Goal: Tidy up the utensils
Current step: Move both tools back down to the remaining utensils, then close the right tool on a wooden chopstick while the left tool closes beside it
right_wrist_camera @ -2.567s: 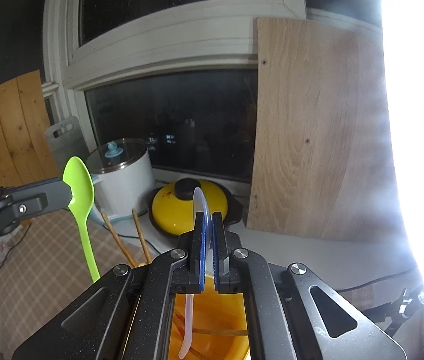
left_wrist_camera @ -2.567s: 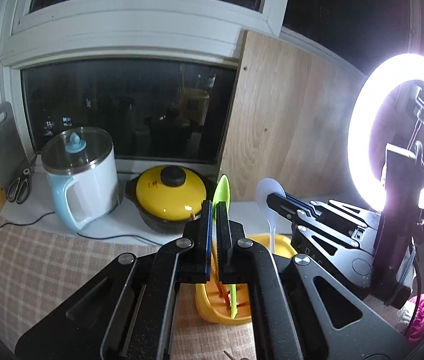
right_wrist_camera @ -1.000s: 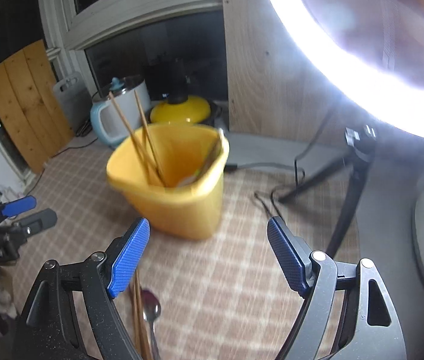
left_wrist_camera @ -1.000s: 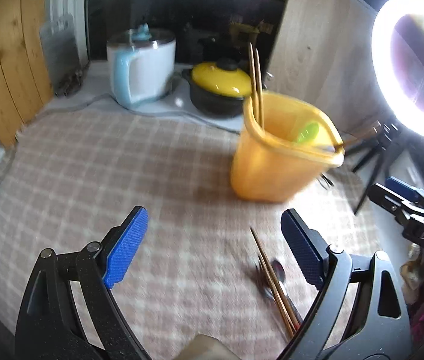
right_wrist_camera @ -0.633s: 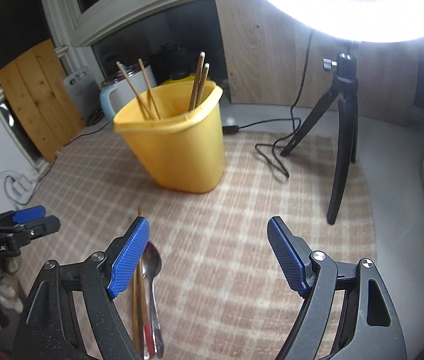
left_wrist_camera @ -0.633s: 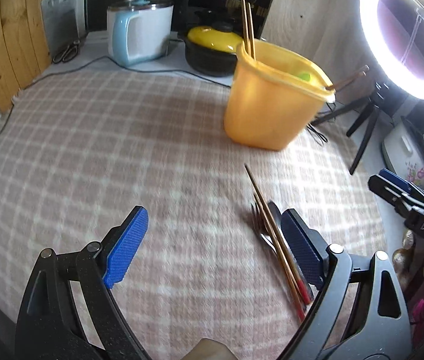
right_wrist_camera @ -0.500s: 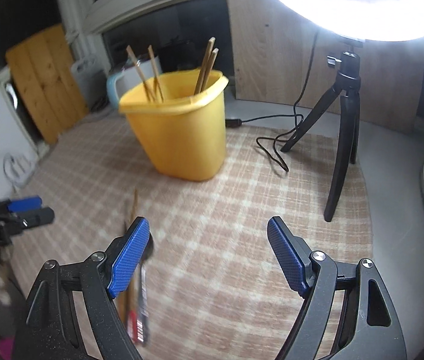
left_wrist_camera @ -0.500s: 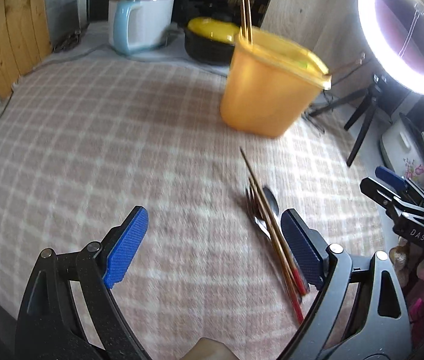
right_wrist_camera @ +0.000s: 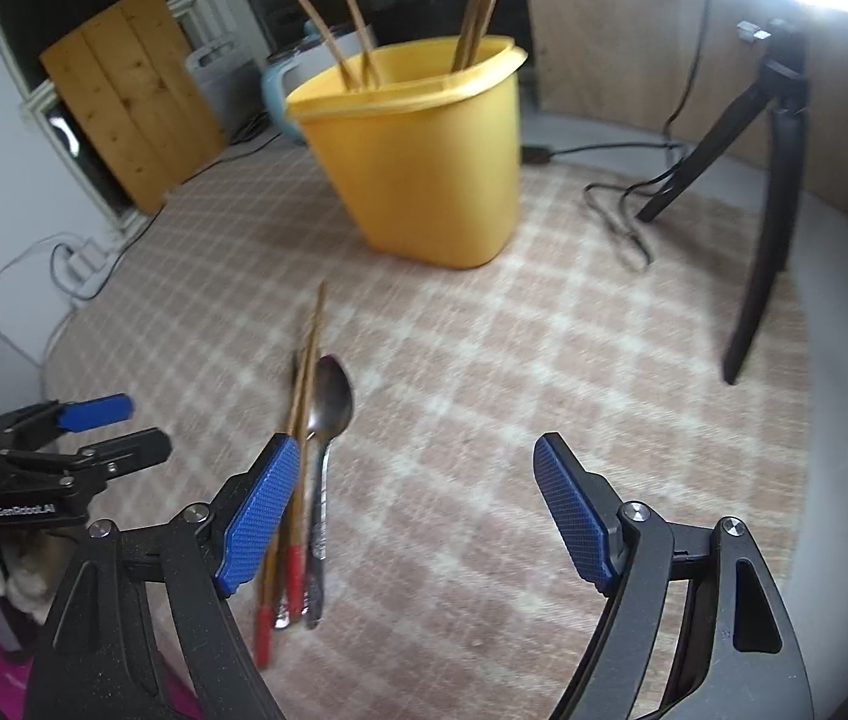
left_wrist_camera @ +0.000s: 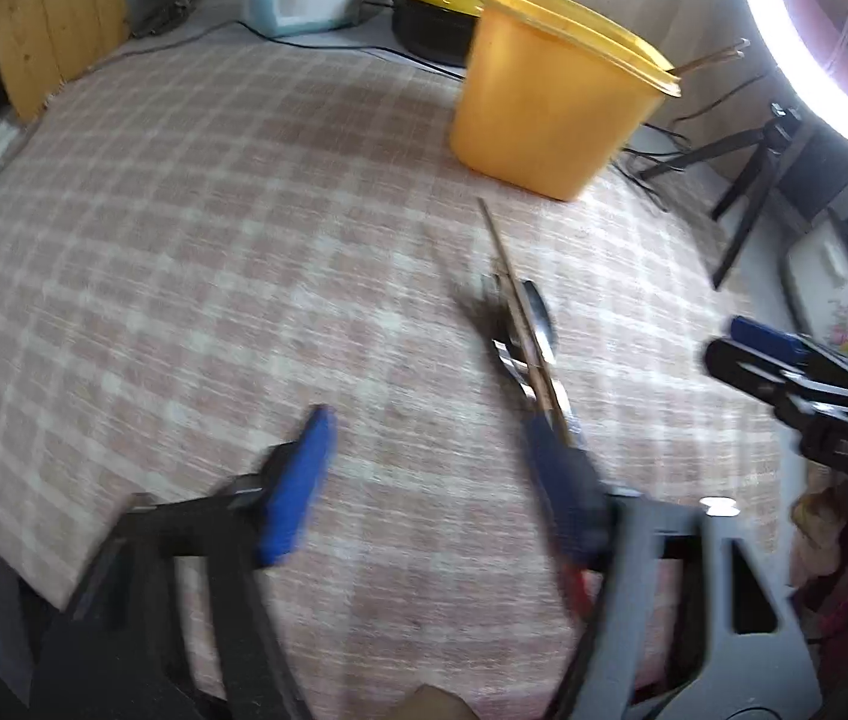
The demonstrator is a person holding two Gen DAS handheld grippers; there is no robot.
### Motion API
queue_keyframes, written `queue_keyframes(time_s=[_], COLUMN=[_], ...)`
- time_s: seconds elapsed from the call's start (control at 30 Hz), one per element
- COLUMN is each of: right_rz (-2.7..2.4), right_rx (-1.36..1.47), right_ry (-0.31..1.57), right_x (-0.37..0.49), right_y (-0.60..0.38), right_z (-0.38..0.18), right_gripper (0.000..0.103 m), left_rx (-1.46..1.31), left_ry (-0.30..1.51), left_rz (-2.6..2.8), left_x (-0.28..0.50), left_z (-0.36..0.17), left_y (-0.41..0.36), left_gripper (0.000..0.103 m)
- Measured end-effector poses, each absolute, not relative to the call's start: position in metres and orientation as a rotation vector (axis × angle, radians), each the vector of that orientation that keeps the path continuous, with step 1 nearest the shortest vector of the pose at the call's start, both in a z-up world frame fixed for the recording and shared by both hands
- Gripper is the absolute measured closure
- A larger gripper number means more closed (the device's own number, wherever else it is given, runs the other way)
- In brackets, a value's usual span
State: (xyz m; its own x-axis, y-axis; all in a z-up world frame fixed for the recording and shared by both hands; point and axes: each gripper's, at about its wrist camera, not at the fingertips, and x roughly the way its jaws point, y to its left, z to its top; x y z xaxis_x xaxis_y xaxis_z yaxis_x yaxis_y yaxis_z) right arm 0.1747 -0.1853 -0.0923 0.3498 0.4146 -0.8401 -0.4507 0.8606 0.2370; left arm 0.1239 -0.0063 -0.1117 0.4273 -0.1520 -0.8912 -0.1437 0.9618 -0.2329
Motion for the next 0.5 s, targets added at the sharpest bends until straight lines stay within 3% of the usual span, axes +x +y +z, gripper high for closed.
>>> queue_keyframes(time_s=[0.13, 0.23, 0.37, 0.43, 0.5], right_rz=[0.621, 0.664, 0.711, 0.727, 0.729], right_rx=[-0.045, -0.024, 0.016, 0.033, 0.046], right_ry=[1.127, 1.165, 1.202, 1.22, 1.227], right_x=[0.177, 0.18, 0.184, 0.187, 0.189], right_y=[-0.176, -0.173, -0.17, -0.17, -0.171], right_z=[-0.103, -0.11, -0.115, -0.117, -0.117], right_gripper=[0.051, 0.068, 0.071, 0.076, 0.077], left_rx=[-0.36, -0.37, -0.414, -0.417, -0.416], left_ry=[1.144, 1.147, 1.171, 1.179, 1.181], left_rz=[-0.065, -0.093, -0.128, -0.138, -0.135], left_x=[0.125, 0.126, 0.128, 0.13, 0.131], left_z=[-0.119, -0.122, -0.128, -0.13, -0.132], left_y=[-0.016, -0.027, -0.039, -0.045, -0.049], left_gripper=[0.074, 0.077, 0.077, 0.085, 0.087])
